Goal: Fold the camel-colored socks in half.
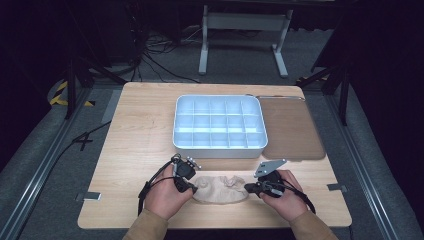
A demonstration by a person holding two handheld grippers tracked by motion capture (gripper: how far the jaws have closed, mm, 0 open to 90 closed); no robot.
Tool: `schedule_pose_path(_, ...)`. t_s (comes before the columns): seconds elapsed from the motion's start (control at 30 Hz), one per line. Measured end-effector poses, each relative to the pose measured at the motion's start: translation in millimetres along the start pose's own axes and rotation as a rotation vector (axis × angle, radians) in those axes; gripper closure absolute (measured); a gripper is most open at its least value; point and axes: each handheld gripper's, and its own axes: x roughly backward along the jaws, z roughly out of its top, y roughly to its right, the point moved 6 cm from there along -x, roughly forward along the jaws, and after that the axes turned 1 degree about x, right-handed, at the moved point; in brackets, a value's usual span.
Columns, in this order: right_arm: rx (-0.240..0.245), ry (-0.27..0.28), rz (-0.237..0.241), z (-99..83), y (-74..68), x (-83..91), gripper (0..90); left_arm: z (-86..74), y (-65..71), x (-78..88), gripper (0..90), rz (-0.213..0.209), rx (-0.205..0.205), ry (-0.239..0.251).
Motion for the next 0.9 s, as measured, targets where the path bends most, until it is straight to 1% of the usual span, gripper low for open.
schedule_pose_path(0.1,0.0,0.001,-0.002,-0.1,-0.5,-2.9,88.9,0.1,0.4,0.3,83.4,0.003,-0.011,-0.003)
schedule_pose_path(0.2,-0.004,-0.003,-0.002,-1.5,0.0,-6.3,88.9,0.2,1.5,0.5,83.4,-0.001,-0.011,-0.002)
schedule_pose_path(0.23,-0.008,-0.012,-0.004,-2.6,0.1,-8.1,88.8,0.3,1.7,0.9,83.3,-0.001,-0.009,-0.001)
schedule_pose_path(0.27,0.0,-0.017,-0.005,-3.5,0.8,-10.3,87.7,0.8,1.1,1.4,83.1,0.0,-0.018,0.004)
schedule_pose_path(0.3,-0.003,-0.031,-0.006,-5.0,0.9,-12.2,87.1,0.7,1.5,2.4,82.6,-0.002,-0.018,0.003)
schedule_pose_path(0.33,-0.005,-0.033,-0.006,-5.7,0.8,-13.4,87.3,1.2,1.4,2.9,82.4,-0.004,-0.023,0.008)
schedule_pose_path(0.53,-0.007,-0.025,-0.006,-6.6,1.5,-14.0,87.7,4.6,3.8,8.9,82.7,-0.017,-0.027,0.032)
schedule_pose_path(0.57,-0.008,-0.021,-0.003,-7.0,1.8,-13.9,87.5,6.8,4.9,10.5,82.6,-0.016,-0.033,0.044)
schedule_pose_path(0.6,-0.014,-0.016,0.002,-7.6,2.0,-13.7,87.3,8.7,5.5,12.4,82.7,-0.013,-0.05,0.05)
schedule_pose_path(0.63,-0.016,-0.01,0.003,-8.3,2.1,-13.3,87.2,12.3,8.2,15.1,83.0,-0.022,-0.058,0.07)
schedule_pose_path(0.67,-0.013,-0.009,0.002,-8.6,1.8,-13.2,87.1,14.3,10.8,16.5,83.2,-0.029,-0.055,0.082)
schedule_pose_path(0.73,-0.008,-0.009,-0.003,-8.9,1.1,-13.0,87.1,19.3,15.1,18.5,83.4,-0.032,-0.083,0.102)
schedule_pose_path(0.77,-0.008,-0.009,-0.003,-8.9,1.1,-13.0,87.1,19.3,15.1,18.5,83.5,-0.032,-0.083,0.102)
schedule_pose_path(0.8,-0.003,-0.008,-0.009,-9.2,0.6,-12.9,87.1,24.0,20.6,19.4,83.5,-0.043,-0.103,0.116)
schedule_pose_path(0.83,-0.003,-0.008,-0.009,-9.2,0.6,-12.9,87.1,24.0,20.6,19.4,83.5,-0.043,-0.103,0.116)
schedule_pose_path(0.9,-0.003,-0.005,-0.011,-9.3,0.7,-12.9,87.1,29.6,25.7,19.3,83.6,-0.052,-0.126,0.134)
